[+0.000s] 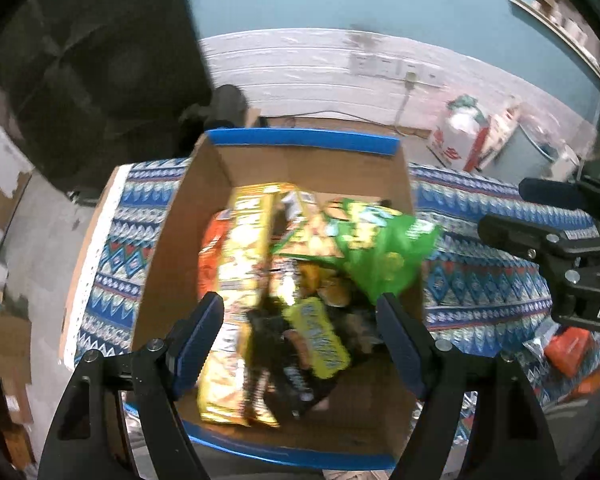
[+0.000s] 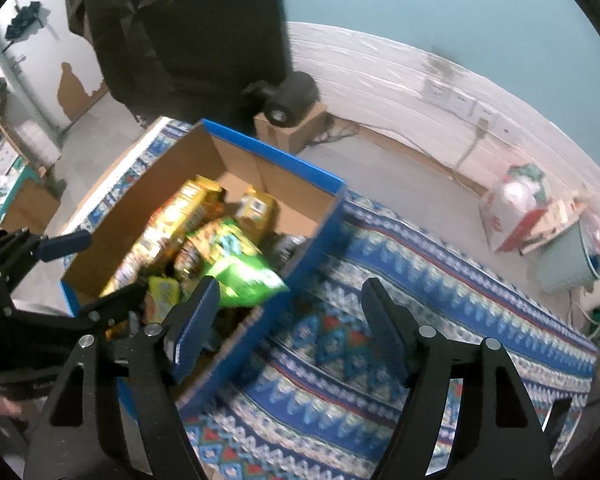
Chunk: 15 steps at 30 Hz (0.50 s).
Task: Organize snacks
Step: 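Move both tools back to the last items on the table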
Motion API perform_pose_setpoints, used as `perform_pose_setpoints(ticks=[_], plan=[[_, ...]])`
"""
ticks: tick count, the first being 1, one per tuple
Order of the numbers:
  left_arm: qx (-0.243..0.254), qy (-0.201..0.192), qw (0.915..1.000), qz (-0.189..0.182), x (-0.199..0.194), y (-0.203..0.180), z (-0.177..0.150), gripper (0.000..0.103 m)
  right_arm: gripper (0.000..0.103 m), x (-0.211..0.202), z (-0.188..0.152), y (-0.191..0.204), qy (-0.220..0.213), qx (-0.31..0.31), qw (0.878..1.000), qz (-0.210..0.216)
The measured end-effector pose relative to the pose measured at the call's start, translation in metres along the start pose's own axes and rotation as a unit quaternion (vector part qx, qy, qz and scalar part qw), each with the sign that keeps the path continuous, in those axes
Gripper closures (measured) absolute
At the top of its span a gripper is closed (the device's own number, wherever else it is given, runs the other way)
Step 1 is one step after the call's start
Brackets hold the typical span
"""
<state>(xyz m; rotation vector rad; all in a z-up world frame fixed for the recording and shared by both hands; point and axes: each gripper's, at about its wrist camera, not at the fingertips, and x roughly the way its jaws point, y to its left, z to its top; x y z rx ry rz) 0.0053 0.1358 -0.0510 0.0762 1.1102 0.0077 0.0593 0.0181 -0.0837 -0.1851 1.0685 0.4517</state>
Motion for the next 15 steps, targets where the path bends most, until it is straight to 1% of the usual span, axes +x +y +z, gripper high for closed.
perform_pose_setpoints(ticks=[8, 13, 15], plan=[[0.048, 0.001, 0.9987, -0.018, -0.006, -0.047, -0.002, 0.023, 0.028, -0.024, -0.029, -0.041, 0.004, 0.028, 0.999, -0.022], [0.078, 0.001, 0.9967, -0.022, -0.006, -0.077, -0.005, 0.023, 0.027, -0.038, -0.049, -0.063, 0.006, 0.045, 0.998, -0.034], [0.089, 0.003, 0.9956, -0.029, -0.005, -0.089, -0.006, 0.023, 0.026, -0.044, -0.059, -0.074, 0.008, 0.053, 0.998, -0.039]])
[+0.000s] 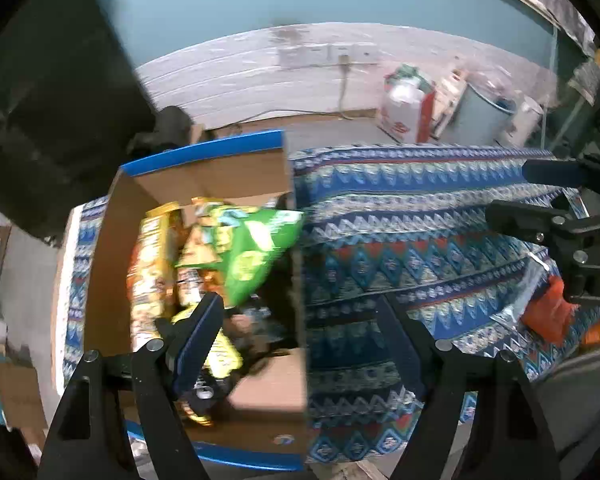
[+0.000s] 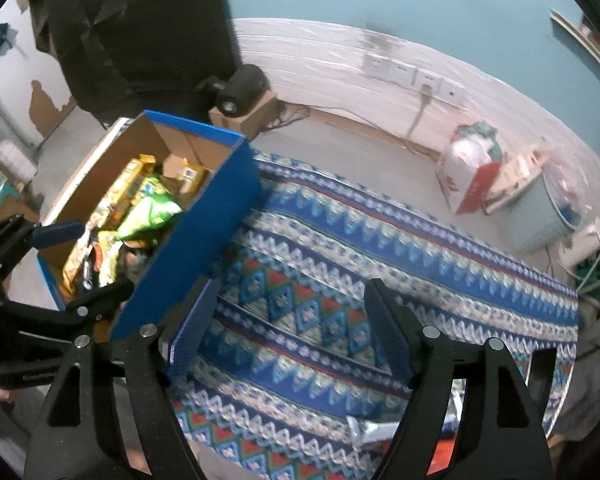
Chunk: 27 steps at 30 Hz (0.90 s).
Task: Organize snacks
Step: 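Move both tools back to the last items on the table, then grasp silver bar with left tool while right tool grasps orange bag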
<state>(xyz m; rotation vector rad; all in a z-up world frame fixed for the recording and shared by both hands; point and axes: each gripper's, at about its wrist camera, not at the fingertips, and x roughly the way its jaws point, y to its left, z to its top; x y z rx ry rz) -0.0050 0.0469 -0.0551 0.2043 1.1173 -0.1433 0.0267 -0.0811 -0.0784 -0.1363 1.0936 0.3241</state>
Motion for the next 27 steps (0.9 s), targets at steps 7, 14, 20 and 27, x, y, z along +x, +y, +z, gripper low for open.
perform_pose_setpoints(ticks=[7, 14, 20, 27], plan=[[0.046, 0.001, 0.9988, -0.018, -0.001, -0.047, 0.002, 0.023, 0.026, -0.013, -0.031, -0.041, 0.009, 0.034, 0.999, -0.021], [0.102, -0.001, 0.9941, -0.037, -0.002, -0.102, 0.003, 0.023, 0.025, -0.025, -0.066, -0.081, 0.014, 0.074, 0.996, -0.038], [0.144, 0.010, 0.9877, -0.060, 0.006, -0.147, 0.001, 0.023, 0.024, -0.031, -0.107, -0.120, 0.028, 0.127, 0.990, -0.046], [0.162, 0.033, 0.9826, -0.084, 0.024, -0.177, -0.003, 0.023, 0.024, -0.037, -0.162, -0.159, 0.048, 0.208, 0.976, -0.043]])
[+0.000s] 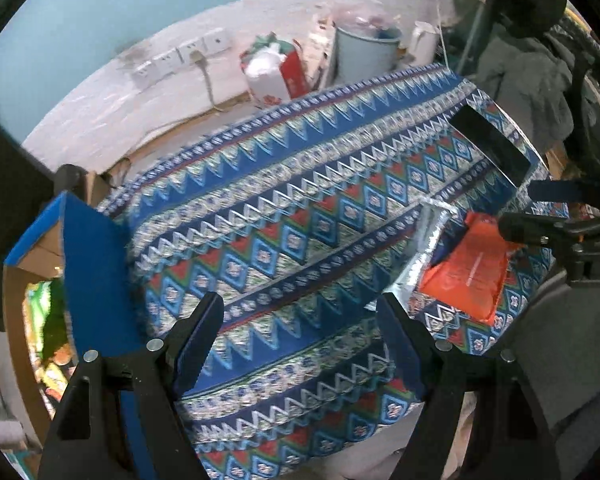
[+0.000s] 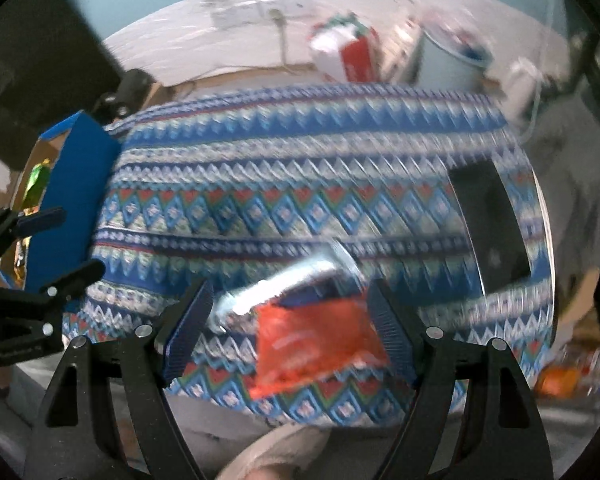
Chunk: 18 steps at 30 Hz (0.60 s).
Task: Organize snacks
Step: 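Grasp silver bar with left tool while right tool grasps orange bag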
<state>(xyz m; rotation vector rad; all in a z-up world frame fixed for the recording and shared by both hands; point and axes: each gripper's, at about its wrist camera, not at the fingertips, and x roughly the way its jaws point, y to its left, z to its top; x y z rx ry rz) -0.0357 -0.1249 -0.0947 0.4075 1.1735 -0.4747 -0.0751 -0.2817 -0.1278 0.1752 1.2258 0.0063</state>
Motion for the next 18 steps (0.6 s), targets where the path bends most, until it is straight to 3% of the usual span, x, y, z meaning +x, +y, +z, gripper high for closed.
perform_pose_setpoints(ticks=[9, 14, 18], plan=[[0.013, 0.022, 0.9997, -0.004, 0.029, -0.017, 0.008, 0.023, 0.024, 0.017, -0.036, -0.040, 0.047, 0.096, 0.994, 0.015], [0.013, 0.032, 0.9994, -0.002, 0.038, -0.017, 0.008, 0.023, 0.024, 0.043, -0.039, -0.047, 0.082, 0.124, 0.989, 0.028], [0.012, 0.038, 0.9992, 0.002, 0.043, -0.013, 0.006, 0.023, 0.024, 0.064, -0.034, -0.048, 0.101, 0.132, 0.986, 0.012]])
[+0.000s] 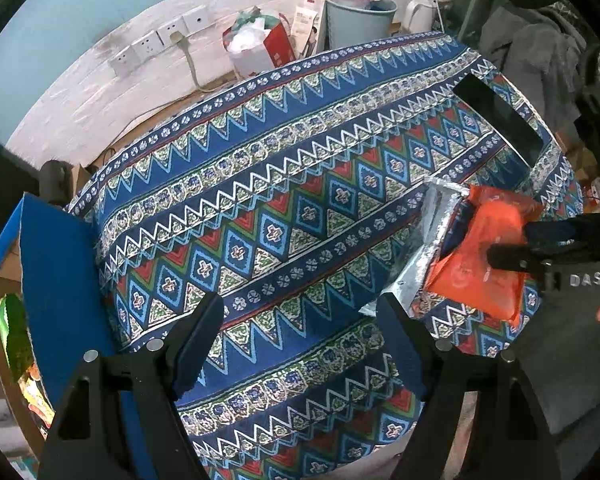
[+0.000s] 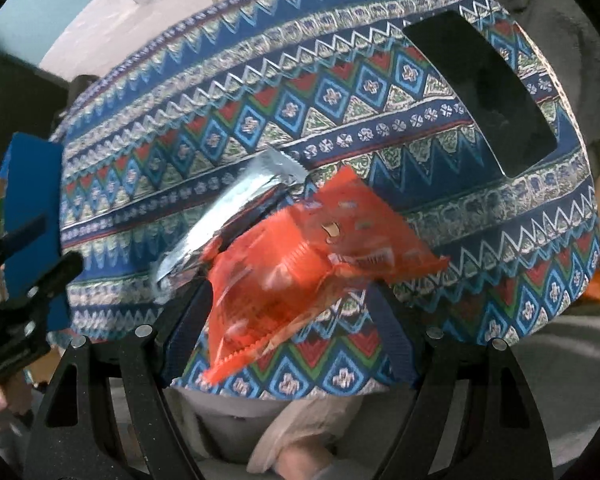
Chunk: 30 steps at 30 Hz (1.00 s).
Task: Organize snacks
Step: 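Grasp silver bar with left tool while right tool grasps orange bag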
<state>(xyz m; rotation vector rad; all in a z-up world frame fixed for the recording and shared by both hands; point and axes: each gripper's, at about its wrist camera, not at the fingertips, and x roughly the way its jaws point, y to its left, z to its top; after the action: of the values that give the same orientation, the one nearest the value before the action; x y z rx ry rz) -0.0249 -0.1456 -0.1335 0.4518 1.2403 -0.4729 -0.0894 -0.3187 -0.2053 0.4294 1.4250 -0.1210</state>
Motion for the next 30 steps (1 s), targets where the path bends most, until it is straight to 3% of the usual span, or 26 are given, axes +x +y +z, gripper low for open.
perform_pose_setpoints(ticks=[7, 15, 25, 28, 30], plan=[[-0.015, 0.011, 0.9998, -0.004, 0.008, 0.010, 0.001, 0.023, 0.024, 0.029, 0.019, 0.013, 0.015, -0.005, 1.000, -0.003], [-0.034, 0.021, 0.9992, -0.003, 0.016, 0.024, 0.004, 0.023, 0.024, 0.046, 0.040, 0.055, -0.004, -0.126, 0.990, -0.059], [-0.072, 0.042, 0.9965, -0.001, 0.035, 0.050, 0.006, 0.023, 0.024, 0.064, 0.064, 0.110, -0.028, -0.229, 0.971, -0.058], [-0.091, 0.050, 0.9946, -0.008, 0.041, 0.058, 0.008, 0.023, 0.029, 0.068, 0.072, 0.126, -0.032, -0.258, 0.964, -0.050], [-0.104, 0.056, 0.9928, -0.015, 0.047, 0.062, 0.009, 0.023, 0.039, 0.069, 0.074, 0.134, -0.036, -0.273, 0.960, -0.054]])
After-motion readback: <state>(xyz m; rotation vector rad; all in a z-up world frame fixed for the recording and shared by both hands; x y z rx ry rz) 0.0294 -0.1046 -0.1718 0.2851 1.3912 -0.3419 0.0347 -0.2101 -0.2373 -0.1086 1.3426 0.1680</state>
